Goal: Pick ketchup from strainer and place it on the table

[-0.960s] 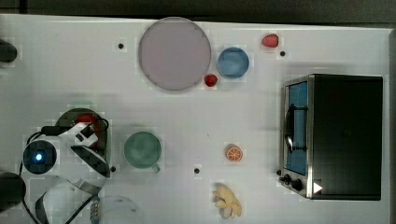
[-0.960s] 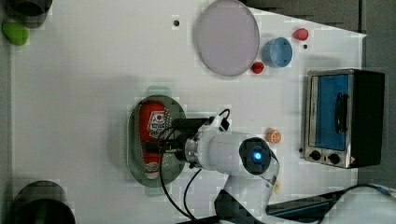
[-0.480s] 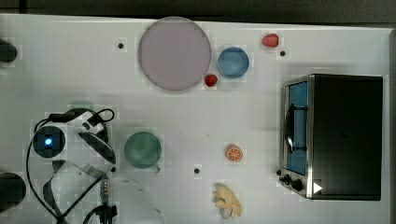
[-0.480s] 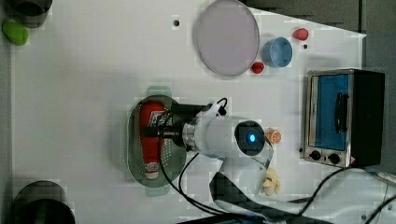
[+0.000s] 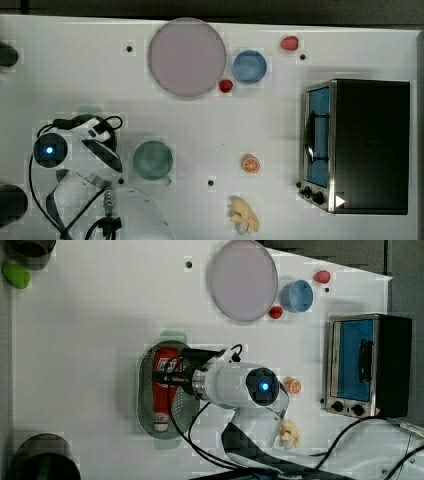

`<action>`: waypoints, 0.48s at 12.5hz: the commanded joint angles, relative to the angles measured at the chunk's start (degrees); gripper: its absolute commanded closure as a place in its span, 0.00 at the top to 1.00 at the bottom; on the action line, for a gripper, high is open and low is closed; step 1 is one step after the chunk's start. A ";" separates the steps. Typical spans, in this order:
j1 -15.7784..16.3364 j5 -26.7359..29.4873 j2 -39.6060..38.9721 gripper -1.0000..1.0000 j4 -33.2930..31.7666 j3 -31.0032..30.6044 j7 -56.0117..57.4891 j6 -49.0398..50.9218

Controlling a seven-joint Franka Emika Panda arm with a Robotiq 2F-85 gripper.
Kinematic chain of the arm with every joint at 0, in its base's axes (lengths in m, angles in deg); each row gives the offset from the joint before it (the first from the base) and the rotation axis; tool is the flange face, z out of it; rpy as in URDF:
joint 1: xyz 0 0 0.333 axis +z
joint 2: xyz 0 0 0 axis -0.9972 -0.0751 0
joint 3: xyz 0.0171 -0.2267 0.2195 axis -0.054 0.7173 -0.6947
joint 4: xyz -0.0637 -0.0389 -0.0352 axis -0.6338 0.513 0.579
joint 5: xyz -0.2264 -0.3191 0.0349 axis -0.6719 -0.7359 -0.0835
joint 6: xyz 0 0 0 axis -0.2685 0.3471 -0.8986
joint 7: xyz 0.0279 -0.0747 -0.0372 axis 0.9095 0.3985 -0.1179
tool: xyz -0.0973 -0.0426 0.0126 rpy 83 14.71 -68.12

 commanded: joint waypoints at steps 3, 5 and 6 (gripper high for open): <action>1.13 4.26 9.75 0.60 0.91 -3.72 -2.55 7.01; 0.12 10.19 15.14 0.60 1.69 -5.05 -2.47 12.66; -0.43 13.92 17.78 0.60 2.39 -5.31 -2.07 14.80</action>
